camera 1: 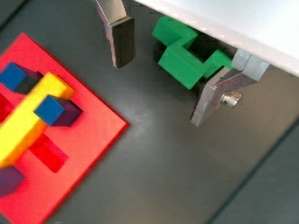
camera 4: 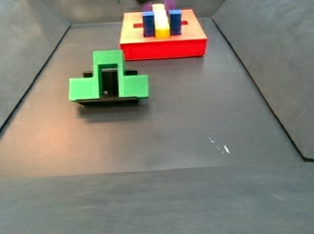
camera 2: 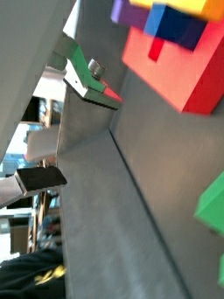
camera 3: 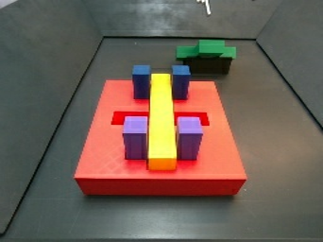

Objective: Pick up the green object. Move up. Place the green object on the fixture. Regrasp the green object. Move to above the board. Insert the green object.
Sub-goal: Regrasp the green object.

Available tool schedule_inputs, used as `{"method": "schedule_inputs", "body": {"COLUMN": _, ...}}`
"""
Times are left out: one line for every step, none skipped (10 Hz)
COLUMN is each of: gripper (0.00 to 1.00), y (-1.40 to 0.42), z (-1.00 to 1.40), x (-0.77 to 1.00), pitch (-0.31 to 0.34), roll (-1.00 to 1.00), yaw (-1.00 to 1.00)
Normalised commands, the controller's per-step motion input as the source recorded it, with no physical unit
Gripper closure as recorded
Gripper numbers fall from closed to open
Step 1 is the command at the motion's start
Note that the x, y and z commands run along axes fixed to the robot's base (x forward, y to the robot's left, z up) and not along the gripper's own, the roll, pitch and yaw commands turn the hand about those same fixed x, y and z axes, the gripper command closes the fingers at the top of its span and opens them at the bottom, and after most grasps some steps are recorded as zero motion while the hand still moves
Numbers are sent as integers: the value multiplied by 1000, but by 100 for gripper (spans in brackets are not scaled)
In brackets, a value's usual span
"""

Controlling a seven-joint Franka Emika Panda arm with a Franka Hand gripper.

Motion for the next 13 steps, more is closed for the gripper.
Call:
{"method": "schedule_inputs", "body": {"gripper": 0, "y": -340, "z": 343, "x": -37, "pitch": -609, "roll": 1000, "yaw": 309}}
{"method": "schedule_inputs", "body": {"gripper": 0, "y": -306, "z": 323, "x": -3, "pitch": -566, "roll": 1000, "yaw": 343}}
{"method": "schedule_inputs", "body": {"gripper": 0, "y": -266, "z": 257, "x": 0, "pitch": -580, "roll": 1000, "yaw": 363}}
{"method": "schedule_inputs", "body": {"gripper": 0, "y": -197, "z": 214, "x": 0, "pitch": -534, "roll": 1000, "yaw": 403}}
{"method": "schedule_inputs", "body": {"gripper": 0, "y": -80, "z": 143, "x": 0, "pitch": -440, "roll": 1000, "yaw": 497}}
{"method": "schedule_inputs", "body": {"gripper": 0, "y": -20, "z": 89, "x": 14, "pitch": -360, "roll": 1000, "yaw": 569}}
{"method": "schedule_inputs", "body": {"gripper": 0, "y": -11, "z": 100, "x": 74, "pitch": -274, "roll": 1000, "yaw": 609}}
{"method": "schedule_inputs", "body": {"gripper": 0, "y": 0, "z": 91, "x": 94, "pitch": -214, "roll": 951, "yaw": 634}}
{"method": "schedule_inputs", "body": {"gripper": 0, "y": 0, "z": 117, "x": 129, "pitch": -134, "roll": 1000, "yaw": 597}}
{"method": "schedule_inputs", "body": {"gripper": 0, "y": -117, "z": 0, "x": 0, "pitch": 131, "roll": 1000, "yaw": 371}}
{"method": "schedule_inputs", "body": {"gripper": 0, "y": -383, "z": 0, "x": 129, "pitch": 414, "roll": 963, "yaw": 160}}
{"method": "schedule_inputs", "body": {"gripper": 0, "y": 0, "z": -20, "x": 0, "pitch": -17, "roll": 0, "yaw": 0}}
{"method": "schedule_inputs", "body": {"gripper": 0, "y": 109, "z": 0, "x": 14, "pitch": 406, "roll": 111, "yaw": 0}}
